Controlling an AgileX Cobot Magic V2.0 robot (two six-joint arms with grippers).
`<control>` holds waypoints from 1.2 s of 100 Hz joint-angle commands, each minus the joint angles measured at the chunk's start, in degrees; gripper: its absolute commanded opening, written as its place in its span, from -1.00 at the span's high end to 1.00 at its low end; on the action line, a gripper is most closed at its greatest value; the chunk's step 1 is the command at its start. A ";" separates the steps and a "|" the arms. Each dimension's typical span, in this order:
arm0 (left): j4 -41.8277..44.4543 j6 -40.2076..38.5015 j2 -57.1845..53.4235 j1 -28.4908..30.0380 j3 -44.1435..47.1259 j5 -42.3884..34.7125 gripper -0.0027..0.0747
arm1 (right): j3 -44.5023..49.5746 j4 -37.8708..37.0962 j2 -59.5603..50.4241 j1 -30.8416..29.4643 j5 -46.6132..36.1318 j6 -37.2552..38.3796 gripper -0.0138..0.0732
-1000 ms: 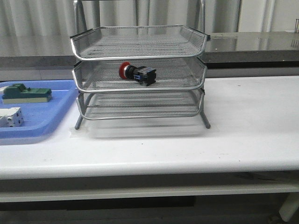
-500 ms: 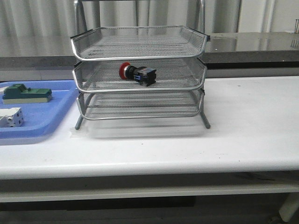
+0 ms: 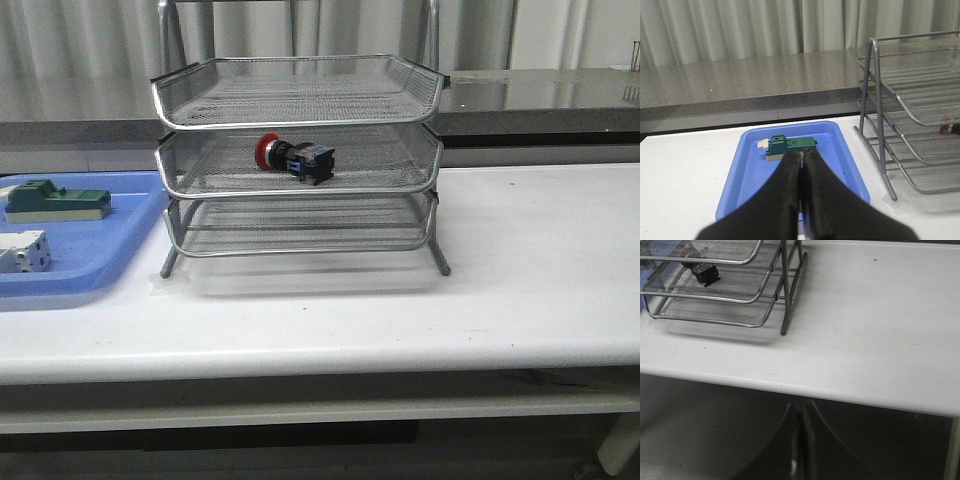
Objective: Place button on rack with both arms
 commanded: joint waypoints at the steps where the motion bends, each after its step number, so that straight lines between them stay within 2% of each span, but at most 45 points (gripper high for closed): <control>1: -0.73 -0.53 0.47 0.02 -1.51 -4.50 0.98 | -1.42 -0.64 0.27 -0.31 -3.68 -0.17 0.81; 35: -0.73 -0.53 0.47 0.02 -1.51 -4.50 0.98 | -0.58 -2.51 0.13 -0.31 -5.45 -0.17 0.81; 55: -0.73 -0.53 0.47 0.02 -1.51 -4.50 0.98 | 5.81 -3.21 -3.08 -0.68 -17.38 -0.17 0.81; 75: -0.73 -0.53 0.47 0.02 -1.51 -4.50 0.98 | 13.97 -3.21 -8.28 -4.14 -28.17 -0.17 0.81; 100: -0.73 -0.53 0.47 0.02 -1.51 -4.50 0.98 | 22.02 -2.71 -14.50 -10.47 -34.84 -0.17 0.81; 120: -0.73 -0.53 0.47 0.02 -1.51 -4.50 0.98 | 27.00 -1.74 -19.96 -12.24 -37.97 -0.17 0.81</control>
